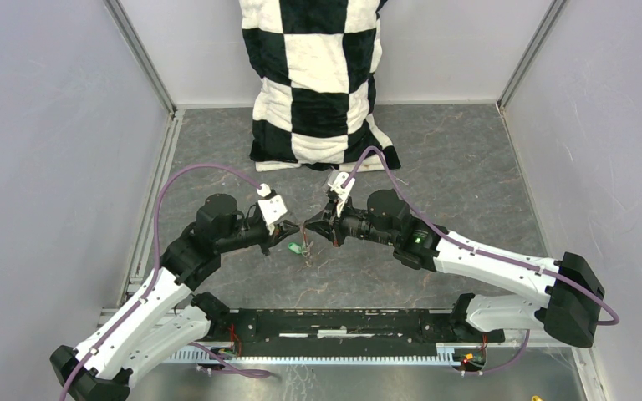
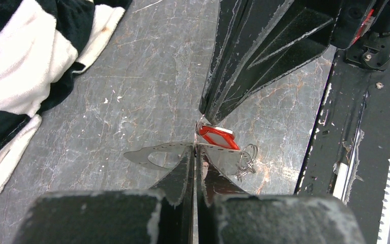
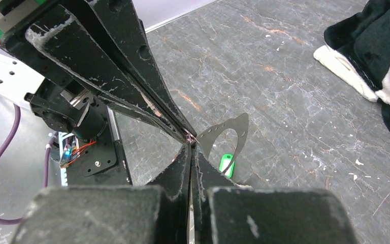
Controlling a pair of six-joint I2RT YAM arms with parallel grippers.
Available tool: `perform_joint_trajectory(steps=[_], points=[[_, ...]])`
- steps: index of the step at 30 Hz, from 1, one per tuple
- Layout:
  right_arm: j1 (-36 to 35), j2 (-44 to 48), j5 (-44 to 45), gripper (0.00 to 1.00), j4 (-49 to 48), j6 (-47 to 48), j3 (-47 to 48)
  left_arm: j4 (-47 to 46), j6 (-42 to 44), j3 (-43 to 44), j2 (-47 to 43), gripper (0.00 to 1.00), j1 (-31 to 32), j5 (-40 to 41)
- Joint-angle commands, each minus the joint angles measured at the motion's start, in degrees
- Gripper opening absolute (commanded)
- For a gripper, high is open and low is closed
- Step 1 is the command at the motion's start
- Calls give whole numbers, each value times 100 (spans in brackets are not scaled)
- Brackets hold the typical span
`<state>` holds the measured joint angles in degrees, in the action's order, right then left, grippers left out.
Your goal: Put the keys on the keyring
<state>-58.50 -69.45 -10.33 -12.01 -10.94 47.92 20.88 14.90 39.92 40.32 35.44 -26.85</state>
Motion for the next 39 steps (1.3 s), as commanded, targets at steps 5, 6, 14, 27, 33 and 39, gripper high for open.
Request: perform_joint_trajectory(steps=[5,6,14,27,33,39], points=[[-21,-52,200,0,6,-65,191,-286,240,41,-121,2,32,-82],[-17,-55,218,0,23,-72,185,-287,235,42,-120,2,33,-77],[-3,41,354,0,-10,-134,69,-304,206,31,-147,2,33,-87],[199,156,229,0,-174,-386,-249,-468,108,-13,-233,2,33,-103],[268,221,41,0,-370,-506,-419,-605,14,-64,-271,2,33,-142],[319,184,-354,0,-585,-602,-484,-931,-15,-182,-450,2,33,-312]])
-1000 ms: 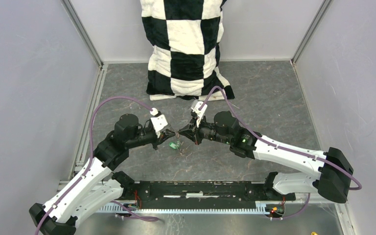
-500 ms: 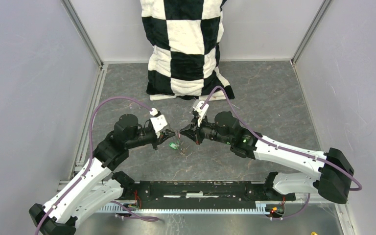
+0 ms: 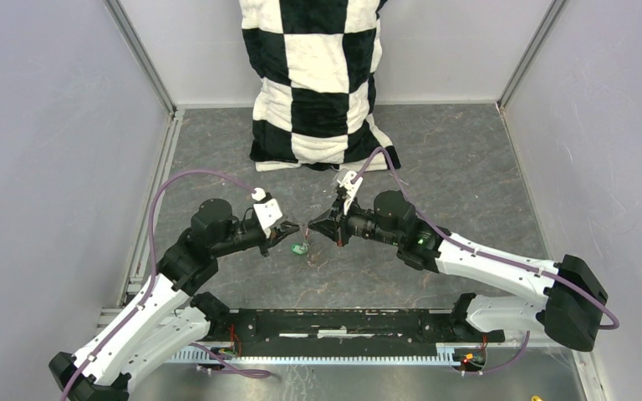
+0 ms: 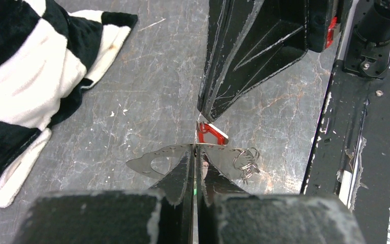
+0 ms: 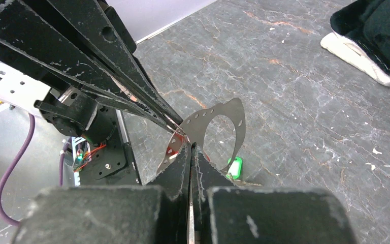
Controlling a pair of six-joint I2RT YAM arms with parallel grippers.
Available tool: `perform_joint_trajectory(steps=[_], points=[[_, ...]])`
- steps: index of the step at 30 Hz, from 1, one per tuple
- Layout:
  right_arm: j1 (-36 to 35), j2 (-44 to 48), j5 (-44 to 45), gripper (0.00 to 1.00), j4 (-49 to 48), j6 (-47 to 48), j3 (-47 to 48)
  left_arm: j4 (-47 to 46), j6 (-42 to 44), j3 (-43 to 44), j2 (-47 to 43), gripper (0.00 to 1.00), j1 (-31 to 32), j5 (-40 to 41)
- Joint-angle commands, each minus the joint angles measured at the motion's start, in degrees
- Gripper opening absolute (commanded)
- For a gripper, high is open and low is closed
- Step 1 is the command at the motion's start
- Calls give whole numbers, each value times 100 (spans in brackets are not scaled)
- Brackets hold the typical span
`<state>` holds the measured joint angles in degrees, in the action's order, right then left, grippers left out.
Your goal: Put the keys on the keyring
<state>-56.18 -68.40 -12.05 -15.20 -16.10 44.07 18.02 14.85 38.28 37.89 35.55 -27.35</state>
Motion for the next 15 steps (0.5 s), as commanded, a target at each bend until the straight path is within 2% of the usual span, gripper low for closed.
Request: perform_joint_trajectory(steps=[1,10,15], points=[[102,76,-226,0,-292,-107,-122,-690,-11,-23,-226,2,22,-278],[221,202,-624,1,-612,-264,-294,-1157,-94,-125,-376,2,22,-678],[270,321,-751,12,-604,-259,-369,-1301,-83,-164,-463,2,22,-893]])
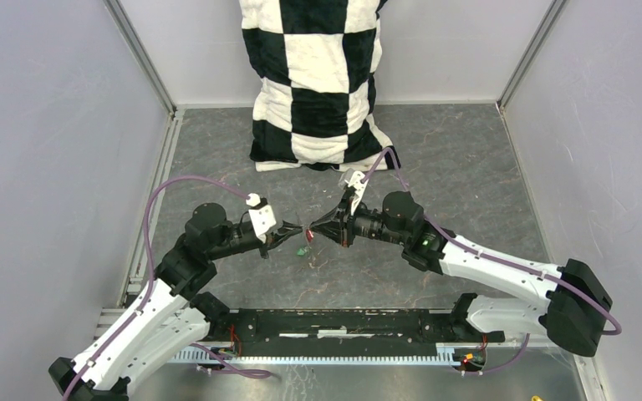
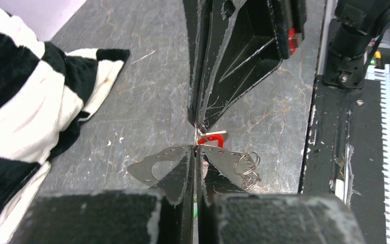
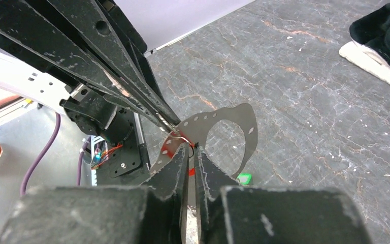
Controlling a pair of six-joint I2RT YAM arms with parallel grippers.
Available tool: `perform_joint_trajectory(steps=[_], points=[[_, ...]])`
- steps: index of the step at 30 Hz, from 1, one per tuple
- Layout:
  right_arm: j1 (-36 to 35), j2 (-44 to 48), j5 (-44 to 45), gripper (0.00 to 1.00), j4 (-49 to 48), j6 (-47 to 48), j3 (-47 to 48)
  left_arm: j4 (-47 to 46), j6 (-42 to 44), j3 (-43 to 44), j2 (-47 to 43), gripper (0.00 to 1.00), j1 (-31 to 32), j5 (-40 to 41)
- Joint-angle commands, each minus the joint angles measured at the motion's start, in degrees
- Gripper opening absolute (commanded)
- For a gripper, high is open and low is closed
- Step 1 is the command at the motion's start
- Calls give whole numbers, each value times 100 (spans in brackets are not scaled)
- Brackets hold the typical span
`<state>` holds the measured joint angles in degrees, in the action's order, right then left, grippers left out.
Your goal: Put the keys on the keyring
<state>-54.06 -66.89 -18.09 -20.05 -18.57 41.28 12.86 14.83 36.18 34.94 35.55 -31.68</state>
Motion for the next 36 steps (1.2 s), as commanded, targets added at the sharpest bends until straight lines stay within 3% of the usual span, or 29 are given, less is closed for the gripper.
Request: perform_joint_trajectory(steps=[1,9,13,18,36], points=[[67,204,-166,15,-110,3,-102,-802,-70,36,-190,2,22,-497],[237,650,-451,44,561,713,174,-757,-4,37,-250,2,22,-885],[265,818,-686,63,1133,1257,464,-752,2,65,-253,2,22,-1091],[280,801,-881,73,1519,1562,698,-741,-43,136,-209,2,24,-1261],[308,498,-2364,76,586,1591,716,-621,-117,167,-167,2,23,-1797]])
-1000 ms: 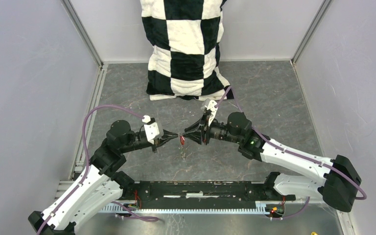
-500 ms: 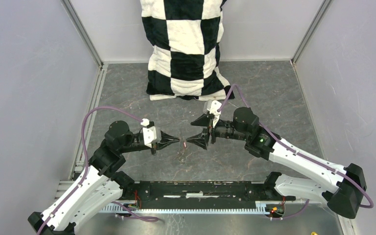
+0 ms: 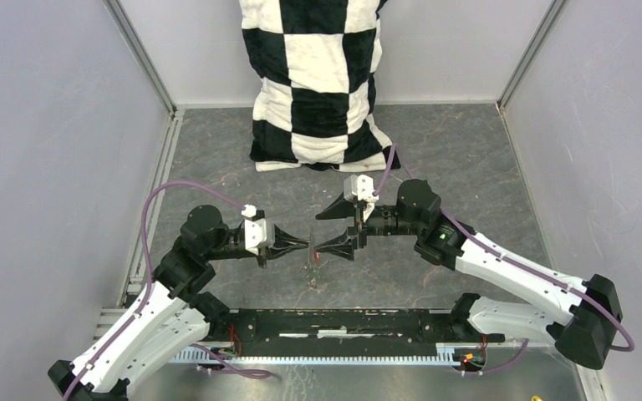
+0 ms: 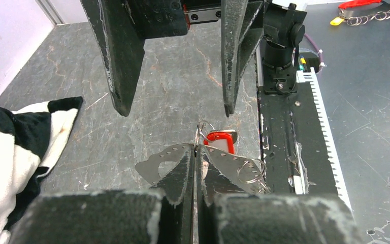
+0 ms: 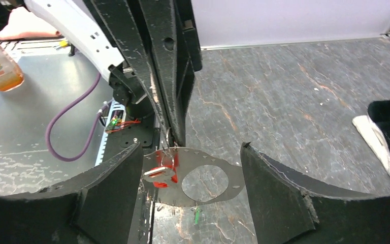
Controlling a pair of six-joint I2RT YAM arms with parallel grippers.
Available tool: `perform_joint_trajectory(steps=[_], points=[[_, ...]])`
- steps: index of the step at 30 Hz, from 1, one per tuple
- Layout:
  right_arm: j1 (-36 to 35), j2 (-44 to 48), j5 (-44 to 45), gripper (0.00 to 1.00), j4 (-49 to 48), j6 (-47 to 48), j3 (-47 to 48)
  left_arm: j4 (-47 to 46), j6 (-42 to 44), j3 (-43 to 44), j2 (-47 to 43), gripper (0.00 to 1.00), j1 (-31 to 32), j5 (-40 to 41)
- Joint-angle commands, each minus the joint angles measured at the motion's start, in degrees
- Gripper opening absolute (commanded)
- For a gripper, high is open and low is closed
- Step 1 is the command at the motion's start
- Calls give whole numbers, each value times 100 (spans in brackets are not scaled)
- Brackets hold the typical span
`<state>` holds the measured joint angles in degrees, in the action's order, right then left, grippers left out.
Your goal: Put the keys on the keyring
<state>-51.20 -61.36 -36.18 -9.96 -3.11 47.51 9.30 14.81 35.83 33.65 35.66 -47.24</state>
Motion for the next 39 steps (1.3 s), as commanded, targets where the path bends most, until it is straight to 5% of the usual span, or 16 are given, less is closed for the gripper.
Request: perform_joint_trajectory(steps=[1,16,24,30,34,36,39], points=[[20,-68,-613,75,-434,47,84,-270,-130,194,-42,2,11,-240],[18,-267,-786,66,-692,-58,-40,-326,-313,204,-126,2,11,-277],[23,-361,-869,43,-969,-258,-65,-330,-313,180,-103,2,11,-328],[21,-449,-995,40,-988,-350,-92,-363,-330,202,-88,2,11,-297],[21,-468,-989,22,-965,-333,-55,-374,-341,191,-104,2,11,-281],[21,-483,-926,4,-888,-327,7,-374,-349,189,-89,2,11,-278],[21,-447,-761,1,-775,-302,38,-221,-278,203,-36,4,11,-274]])
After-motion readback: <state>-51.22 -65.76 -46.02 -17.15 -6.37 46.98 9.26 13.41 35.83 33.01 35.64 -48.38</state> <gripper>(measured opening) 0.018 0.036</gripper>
